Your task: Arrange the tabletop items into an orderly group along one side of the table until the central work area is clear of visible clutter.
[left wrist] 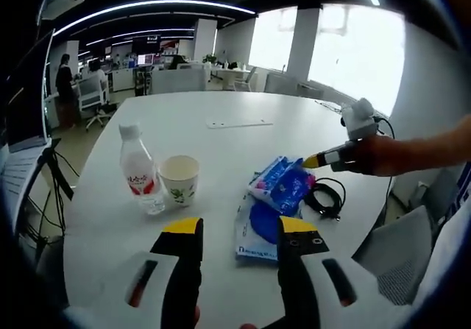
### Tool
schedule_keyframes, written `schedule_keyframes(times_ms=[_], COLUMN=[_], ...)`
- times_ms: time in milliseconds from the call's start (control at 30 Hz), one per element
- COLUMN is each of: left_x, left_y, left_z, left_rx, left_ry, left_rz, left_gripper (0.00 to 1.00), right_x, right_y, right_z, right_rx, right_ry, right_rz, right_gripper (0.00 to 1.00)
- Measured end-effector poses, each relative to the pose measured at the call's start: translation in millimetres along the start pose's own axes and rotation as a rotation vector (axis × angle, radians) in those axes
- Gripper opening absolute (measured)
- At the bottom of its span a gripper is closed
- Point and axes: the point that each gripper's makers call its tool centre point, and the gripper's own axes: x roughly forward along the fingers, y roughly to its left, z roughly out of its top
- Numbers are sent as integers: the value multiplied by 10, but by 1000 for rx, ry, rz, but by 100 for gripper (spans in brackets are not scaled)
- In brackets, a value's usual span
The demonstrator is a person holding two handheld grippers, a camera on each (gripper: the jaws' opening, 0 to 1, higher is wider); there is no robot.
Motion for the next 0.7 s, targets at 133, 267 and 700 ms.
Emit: schedule_keyframes(times_ms=[133,267,700], left_x=[-8,-10,21], left_y=[-18,-30,-114], left_z=[-16,-17,7], left_rx=[10,13,12], left_ry=[4,3,7], left_rz=[-5,-8,-31], left_gripper=[39,39,39], right_x=[-90,-169,-318], right_y=[-110,-226,-501], right_z=[35,69,330], right_rx=[8,17,60], right_ry=[-14,-28,-85], right_rz=[-19,-38,-87], right_gripper=[0,0,0])
